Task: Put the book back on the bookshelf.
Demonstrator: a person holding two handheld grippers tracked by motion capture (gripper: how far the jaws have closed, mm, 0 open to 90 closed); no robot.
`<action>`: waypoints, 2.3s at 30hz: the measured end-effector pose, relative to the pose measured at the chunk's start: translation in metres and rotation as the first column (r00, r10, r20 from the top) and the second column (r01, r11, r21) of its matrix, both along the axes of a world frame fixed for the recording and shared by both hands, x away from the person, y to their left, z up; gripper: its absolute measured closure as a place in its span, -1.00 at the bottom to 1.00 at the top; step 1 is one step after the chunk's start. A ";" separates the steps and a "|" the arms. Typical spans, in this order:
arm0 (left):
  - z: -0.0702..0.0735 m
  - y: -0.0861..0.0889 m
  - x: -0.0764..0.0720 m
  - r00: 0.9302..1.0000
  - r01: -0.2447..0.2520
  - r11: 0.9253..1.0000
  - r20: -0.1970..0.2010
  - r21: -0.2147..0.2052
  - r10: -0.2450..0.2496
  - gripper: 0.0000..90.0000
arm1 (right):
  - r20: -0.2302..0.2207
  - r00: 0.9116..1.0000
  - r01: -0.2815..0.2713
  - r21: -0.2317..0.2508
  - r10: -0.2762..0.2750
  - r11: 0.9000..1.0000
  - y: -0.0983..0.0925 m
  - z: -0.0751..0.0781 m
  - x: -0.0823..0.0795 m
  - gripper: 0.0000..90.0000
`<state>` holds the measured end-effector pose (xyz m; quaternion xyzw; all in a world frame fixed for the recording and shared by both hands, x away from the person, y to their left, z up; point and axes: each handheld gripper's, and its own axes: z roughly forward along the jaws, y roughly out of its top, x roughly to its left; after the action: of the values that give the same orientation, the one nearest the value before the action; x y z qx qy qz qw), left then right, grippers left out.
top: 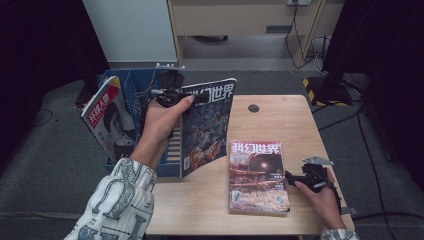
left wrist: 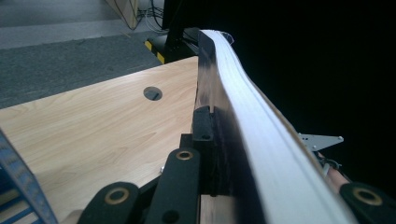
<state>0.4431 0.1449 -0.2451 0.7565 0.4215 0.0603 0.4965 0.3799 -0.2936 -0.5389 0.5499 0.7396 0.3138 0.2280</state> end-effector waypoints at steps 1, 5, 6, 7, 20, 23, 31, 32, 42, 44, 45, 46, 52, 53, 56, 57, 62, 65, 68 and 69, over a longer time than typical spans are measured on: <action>0.001 0.002 0.000 1.000 -0.004 1.000 0.001 -0.001 0.004 0.83 | 0.003 1.000 0.001 0.000 -0.001 1.000 0.000 0.000 0.000 -0.88; 0.004 0.010 -0.001 1.000 -0.017 1.000 0.004 -0.002 0.017 0.83 | -0.002 1.000 0.005 0.004 -0.005 1.000 0.001 0.000 0.000 -0.89; 0.005 0.012 -0.001 1.000 -0.020 1.000 0.004 -0.004 0.020 0.83 | 0.001 1.000 0.005 0.005 -0.005 1.000 0.001 0.000 0.000 -0.89; 0.006 0.014 -0.001 1.000 -0.021 1.000 0.004 -0.004 0.021 0.83 | 0.001 1.000 0.005 0.005 -0.005 1.000 0.001 0.000 0.000 -0.89; 0.019 0.044 -0.005 0.997 -0.073 0.997 0.009 -0.016 0.073 0.83 | 0.001 1.000 0.000 0.005 0.000 1.000 0.001 0.000 0.000 -0.89; 0.020 0.051 -0.006 0.996 -0.086 0.996 0.011 -0.015 0.086 0.83 | 0.000 1.000 0.002 0.006 -0.002 1.000 0.001 0.000 0.000 -0.89; 0.031 0.076 -0.013 0.993 -0.117 0.993 0.027 -0.027 0.117 0.83 | 0.000 1.000 0.000 0.006 0.000 1.000 0.001 0.000 0.000 -0.89; 0.032 0.079 -0.014 0.992 -0.122 0.992 0.025 -0.032 0.123 0.83 | -0.003 1.000 -0.002 0.005 0.002 1.000 0.001 0.000 0.000 -0.89; 0.033 0.111 -0.018 0.983 -0.184 0.983 0.027 -0.004 0.184 0.83 | -0.006 1.000 0.000 0.004 0.000 1.000 0.001 0.000 0.000 -0.89; 0.033 0.118 -0.018 0.980 -0.198 0.980 0.027 -0.014 0.198 0.83 | -0.004 1.000 -0.002 0.004 0.002 1.000 0.001 0.000 0.000 -0.89; 0.033 0.122 -0.018 0.978 -0.208 0.978 0.026 -0.019 0.209 0.83 | -0.003 1.000 -0.003 0.003 0.003 1.000 0.001 0.000 0.000 -0.89; 0.032 0.124 -0.018 0.977 -0.213 0.977 0.026 -0.019 0.214 0.83 | -0.004 1.000 -0.005 0.001 0.005 1.000 0.001 0.000 0.000 -0.89; 0.030 0.138 -0.019 0.970 -0.241 0.970 0.029 0.022 0.240 0.83 | -0.002 1.000 -0.010 0.000 0.010 1.000 0.001 0.000 0.000 -0.89; 0.029 0.141 -0.020 0.968 -0.250 0.968 0.029 0.022 0.249 0.83 | -0.002 1.000 -0.012 -0.001 0.012 1.000 0.001 0.000 0.000 -0.89; 0.028 0.146 -0.020 0.963 -0.267 0.963 0.030 0.026 0.266 0.83 | -0.002 1.000 -0.011 0.000 0.011 1.000 0.001 0.000 0.001 -0.89; 0.028 0.148 -0.020 0.962 -0.271 0.962 0.030 0.035 0.270 0.83 | 0.001 1.000 -0.011 0.000 0.011 1.000 0.001 0.000 0.001 -0.89; 0.026 0.156 -0.022 0.958 -0.288 0.957 0.031 0.048 0.286 0.83 | -0.002 1.000 -0.012 0.000 0.012 1.000 0.001 0.000 0.001 -0.89; 0.027 0.160 -0.023 0.955 -0.297 0.954 0.030 0.039 0.296 0.83 | 0.002 1.000 -0.011 0.000 0.011 1.000 0.001 0.000 0.001 -0.89; 0.027 0.163 -0.023 0.953 -0.303 0.952 0.029 0.037 0.302 0.83 | -0.002 1.000 -0.012 0.000 0.012 1.000 0.001 0.000 0.001 -0.89; 0.027 0.164 -0.023 0.952 -0.304 0.952 0.029 0.038 0.303 0.83 | 0.001 1.000 -0.011 0.000 0.011 1.000 0.001 0.000 0.001 -0.89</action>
<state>0.4198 0.3091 -0.2181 0.6922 0.5257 0.1537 0.4700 0.3806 -0.2924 -0.5392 0.5456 0.7427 0.3154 0.2265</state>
